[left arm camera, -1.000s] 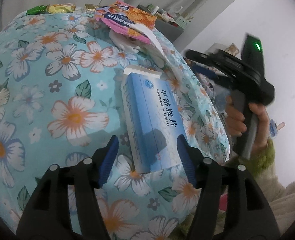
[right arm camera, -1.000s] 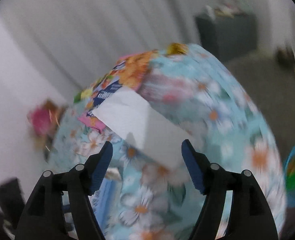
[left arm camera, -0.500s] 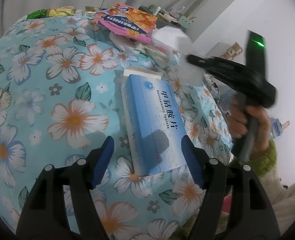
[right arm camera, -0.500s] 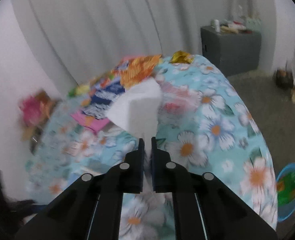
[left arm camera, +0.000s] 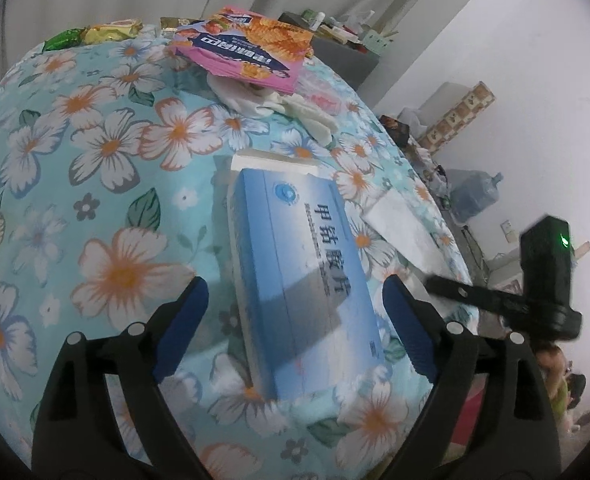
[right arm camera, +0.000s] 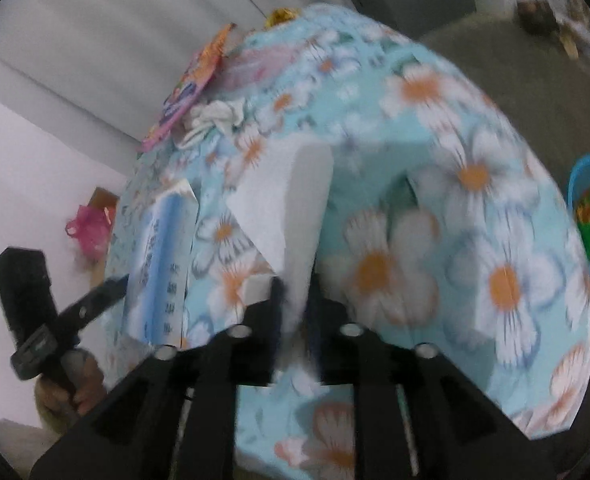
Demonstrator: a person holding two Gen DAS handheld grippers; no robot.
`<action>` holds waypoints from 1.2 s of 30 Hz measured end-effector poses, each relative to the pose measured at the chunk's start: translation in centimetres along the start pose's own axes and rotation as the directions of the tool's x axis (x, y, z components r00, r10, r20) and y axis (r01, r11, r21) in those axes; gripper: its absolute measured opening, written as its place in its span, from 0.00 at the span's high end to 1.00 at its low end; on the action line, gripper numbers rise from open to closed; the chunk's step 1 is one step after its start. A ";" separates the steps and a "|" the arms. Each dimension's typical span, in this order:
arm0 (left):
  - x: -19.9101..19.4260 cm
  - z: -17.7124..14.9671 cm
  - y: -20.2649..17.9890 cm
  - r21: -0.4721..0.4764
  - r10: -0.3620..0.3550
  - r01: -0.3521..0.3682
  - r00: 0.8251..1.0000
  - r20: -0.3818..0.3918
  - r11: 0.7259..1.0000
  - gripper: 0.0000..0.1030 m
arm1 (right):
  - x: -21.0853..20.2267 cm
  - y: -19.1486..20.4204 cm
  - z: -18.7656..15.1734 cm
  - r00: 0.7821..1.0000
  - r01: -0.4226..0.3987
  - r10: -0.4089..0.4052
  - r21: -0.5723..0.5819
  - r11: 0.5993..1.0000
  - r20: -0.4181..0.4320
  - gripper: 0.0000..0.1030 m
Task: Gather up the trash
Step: 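Lift the tablet box and tissue off the bed with both tools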
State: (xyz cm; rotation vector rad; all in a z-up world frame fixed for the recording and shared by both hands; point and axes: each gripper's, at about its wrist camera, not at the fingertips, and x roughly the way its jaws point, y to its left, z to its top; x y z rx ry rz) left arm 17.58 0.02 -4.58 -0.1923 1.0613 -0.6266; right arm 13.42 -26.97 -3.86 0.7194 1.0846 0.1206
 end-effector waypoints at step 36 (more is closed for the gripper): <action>2.7 -0.5 -2.9 0.111 0.169 -0.175 0.984 0.059 0.978 0.28 | 0.8 0.3 0.6 0.996 0.035 -0.038 0.042 0.999 0.076 0.94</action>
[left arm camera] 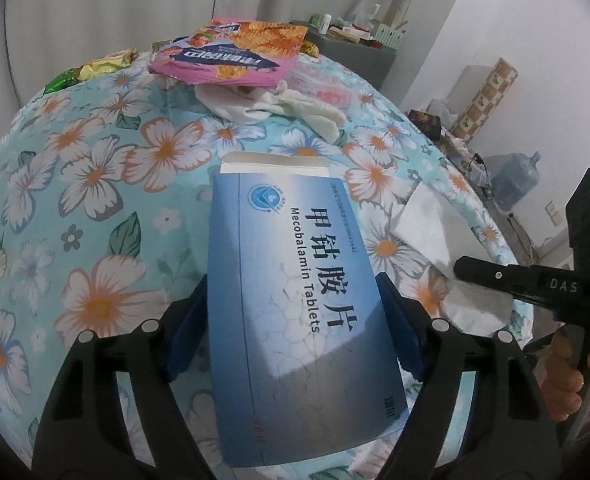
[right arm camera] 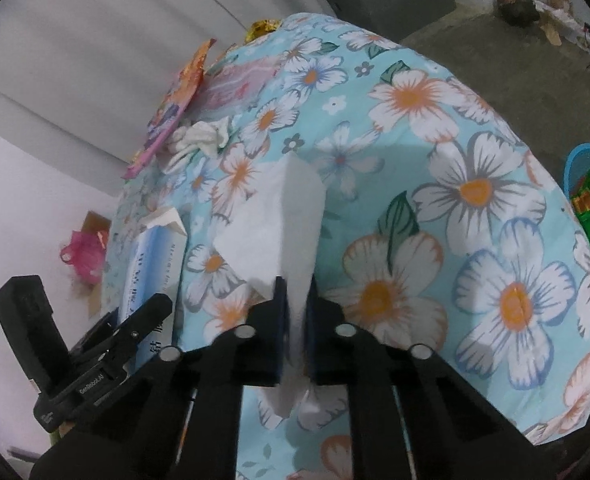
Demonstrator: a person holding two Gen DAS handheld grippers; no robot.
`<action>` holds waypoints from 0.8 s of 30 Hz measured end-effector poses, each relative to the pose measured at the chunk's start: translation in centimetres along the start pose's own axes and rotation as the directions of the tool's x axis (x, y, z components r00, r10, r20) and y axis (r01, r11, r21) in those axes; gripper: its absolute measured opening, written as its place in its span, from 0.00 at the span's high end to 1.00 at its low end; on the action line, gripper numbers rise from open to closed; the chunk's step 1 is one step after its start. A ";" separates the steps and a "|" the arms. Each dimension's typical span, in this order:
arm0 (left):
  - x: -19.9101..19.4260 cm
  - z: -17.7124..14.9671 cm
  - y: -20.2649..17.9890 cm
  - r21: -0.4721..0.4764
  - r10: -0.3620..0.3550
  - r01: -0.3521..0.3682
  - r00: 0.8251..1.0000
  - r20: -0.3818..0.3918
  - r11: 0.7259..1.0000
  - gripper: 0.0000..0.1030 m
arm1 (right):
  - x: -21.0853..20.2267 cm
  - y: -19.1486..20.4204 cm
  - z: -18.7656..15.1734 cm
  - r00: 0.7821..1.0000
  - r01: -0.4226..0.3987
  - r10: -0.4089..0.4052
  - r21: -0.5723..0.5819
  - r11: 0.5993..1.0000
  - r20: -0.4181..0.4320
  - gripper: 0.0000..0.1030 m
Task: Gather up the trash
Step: 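Lift the tablet box and tissue off the bed with both tools, then carry the box and tissue over the wastebasket and open both tools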
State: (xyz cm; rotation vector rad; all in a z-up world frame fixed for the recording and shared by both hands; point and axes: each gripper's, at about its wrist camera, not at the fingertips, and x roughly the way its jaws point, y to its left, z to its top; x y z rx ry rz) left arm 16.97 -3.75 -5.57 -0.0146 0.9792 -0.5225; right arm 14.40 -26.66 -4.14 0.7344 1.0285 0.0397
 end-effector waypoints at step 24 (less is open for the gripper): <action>2.8 7.8 -24.0 0.301 -0.396 0.412 0.911 -0.114 0.860 0.27 | -19.4 -20.6 -1.7 0.878 -0.019 -0.177 0.402 0.915 0.444 0.96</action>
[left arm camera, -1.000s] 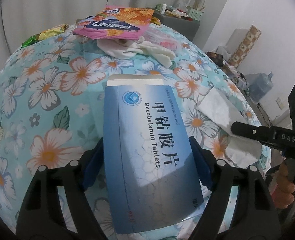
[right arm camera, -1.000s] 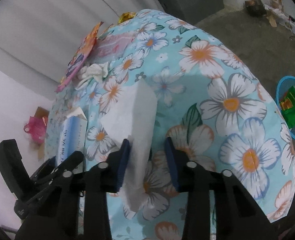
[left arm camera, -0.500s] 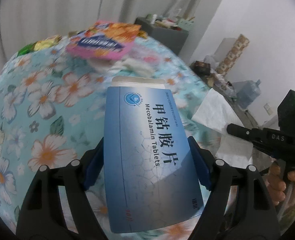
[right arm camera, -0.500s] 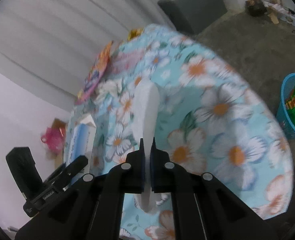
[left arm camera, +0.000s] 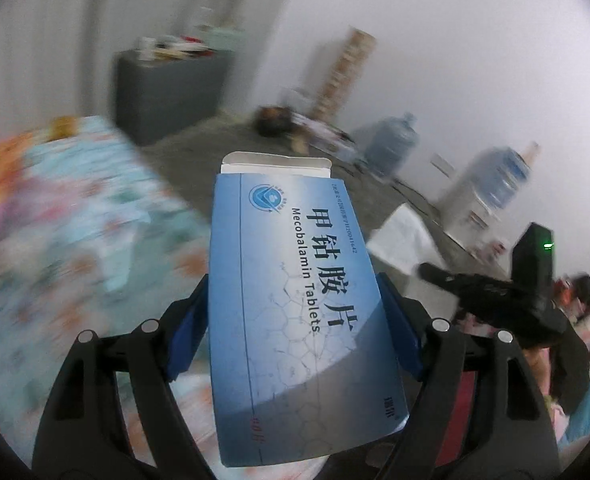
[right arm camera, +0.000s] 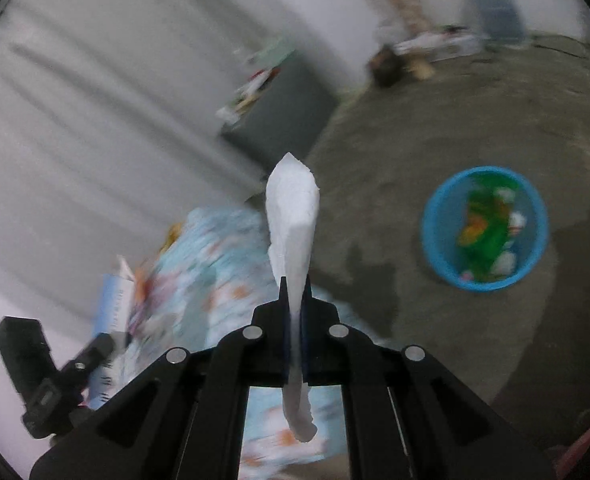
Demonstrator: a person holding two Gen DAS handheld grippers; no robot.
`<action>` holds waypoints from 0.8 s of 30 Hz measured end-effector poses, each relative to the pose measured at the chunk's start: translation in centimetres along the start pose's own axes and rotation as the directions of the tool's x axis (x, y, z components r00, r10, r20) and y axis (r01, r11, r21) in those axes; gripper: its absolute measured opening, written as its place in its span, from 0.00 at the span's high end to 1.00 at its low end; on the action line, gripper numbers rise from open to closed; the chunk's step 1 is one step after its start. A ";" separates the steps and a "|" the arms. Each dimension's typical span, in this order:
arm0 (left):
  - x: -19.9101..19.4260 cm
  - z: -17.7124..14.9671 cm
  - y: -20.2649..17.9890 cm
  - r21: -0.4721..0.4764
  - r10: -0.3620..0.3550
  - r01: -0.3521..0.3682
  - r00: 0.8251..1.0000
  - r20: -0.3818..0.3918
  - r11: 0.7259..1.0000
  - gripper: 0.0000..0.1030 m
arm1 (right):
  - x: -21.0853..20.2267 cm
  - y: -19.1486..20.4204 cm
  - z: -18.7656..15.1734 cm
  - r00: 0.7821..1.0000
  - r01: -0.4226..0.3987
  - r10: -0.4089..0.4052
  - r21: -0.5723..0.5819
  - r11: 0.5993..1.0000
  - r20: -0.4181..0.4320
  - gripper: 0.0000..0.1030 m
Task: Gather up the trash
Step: 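Carry the box and tissue over the wastebasket and open both tools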
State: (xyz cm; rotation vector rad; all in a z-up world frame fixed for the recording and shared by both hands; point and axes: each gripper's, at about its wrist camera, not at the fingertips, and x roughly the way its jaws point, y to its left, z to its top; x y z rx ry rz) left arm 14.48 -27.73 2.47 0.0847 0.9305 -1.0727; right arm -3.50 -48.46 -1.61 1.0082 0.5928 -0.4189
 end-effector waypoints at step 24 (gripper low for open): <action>32.4 2.4 -5.9 -0.145 -0.027 -0.029 0.928 -0.372 0.989 0.14 | 13.2 -24.7 3.9 0.964 0.264 -0.233 0.401 0.877 -0.125 0.53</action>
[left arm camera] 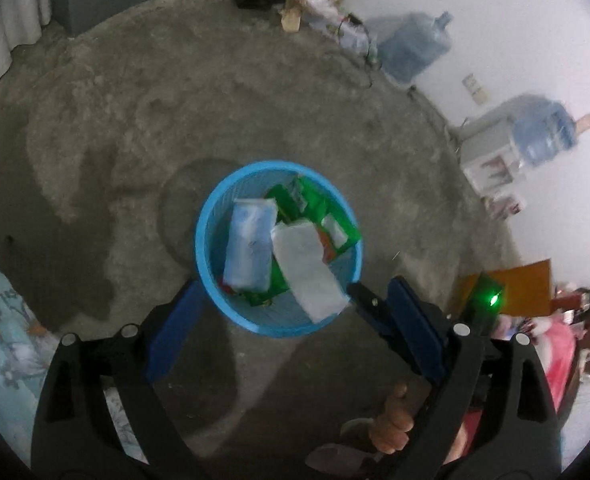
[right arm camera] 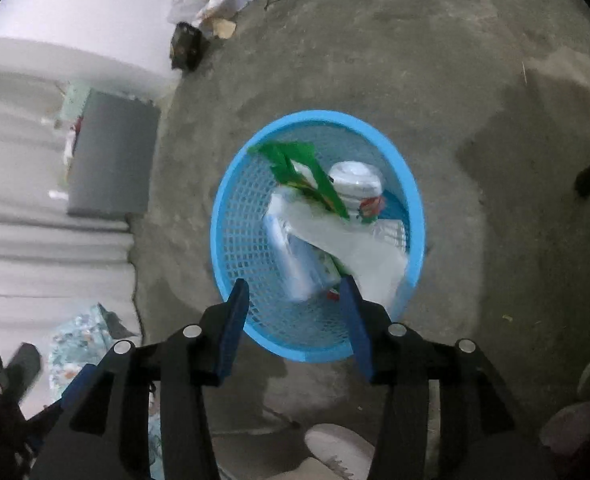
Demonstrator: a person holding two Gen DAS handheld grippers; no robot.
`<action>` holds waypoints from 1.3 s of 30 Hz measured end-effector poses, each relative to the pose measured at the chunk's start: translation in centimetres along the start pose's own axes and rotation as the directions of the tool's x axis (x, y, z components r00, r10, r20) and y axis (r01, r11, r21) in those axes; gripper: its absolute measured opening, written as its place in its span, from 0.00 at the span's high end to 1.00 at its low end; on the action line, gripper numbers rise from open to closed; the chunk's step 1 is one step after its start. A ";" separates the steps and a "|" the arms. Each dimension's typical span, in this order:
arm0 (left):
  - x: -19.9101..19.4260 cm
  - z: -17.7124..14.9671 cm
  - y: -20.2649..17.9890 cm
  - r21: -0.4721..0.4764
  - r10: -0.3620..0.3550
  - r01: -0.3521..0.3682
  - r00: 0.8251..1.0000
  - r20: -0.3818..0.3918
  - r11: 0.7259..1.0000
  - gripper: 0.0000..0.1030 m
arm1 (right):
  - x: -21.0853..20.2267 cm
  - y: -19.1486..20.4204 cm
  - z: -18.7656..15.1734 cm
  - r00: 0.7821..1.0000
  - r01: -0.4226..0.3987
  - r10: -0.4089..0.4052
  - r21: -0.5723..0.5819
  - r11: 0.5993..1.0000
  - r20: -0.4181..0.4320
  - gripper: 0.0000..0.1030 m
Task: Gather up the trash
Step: 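Carry the box and tissue over the wastebasket and open both tools, then swing both tools back toward the bed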
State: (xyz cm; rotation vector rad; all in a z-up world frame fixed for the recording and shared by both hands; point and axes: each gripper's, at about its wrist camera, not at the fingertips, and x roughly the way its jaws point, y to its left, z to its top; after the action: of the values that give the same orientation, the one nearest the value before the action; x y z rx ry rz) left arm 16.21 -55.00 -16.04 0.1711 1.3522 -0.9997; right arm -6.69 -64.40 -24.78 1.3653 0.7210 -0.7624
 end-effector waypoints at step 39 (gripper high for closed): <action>-42.9 -29.2 30.6 -0.373 0.273 -0.022 0.723 0.635 0.927 0.08 | -3.6 40.8 -30.5 0.747 -0.624 0.255 -0.518 0.584 -0.614 0.30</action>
State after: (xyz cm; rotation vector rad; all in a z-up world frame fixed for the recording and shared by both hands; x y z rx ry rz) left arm 20.32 2.97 -0.13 -0.3298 0.7834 -0.5731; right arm 24.37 -31.72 -0.82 0.9317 0.8683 0.3169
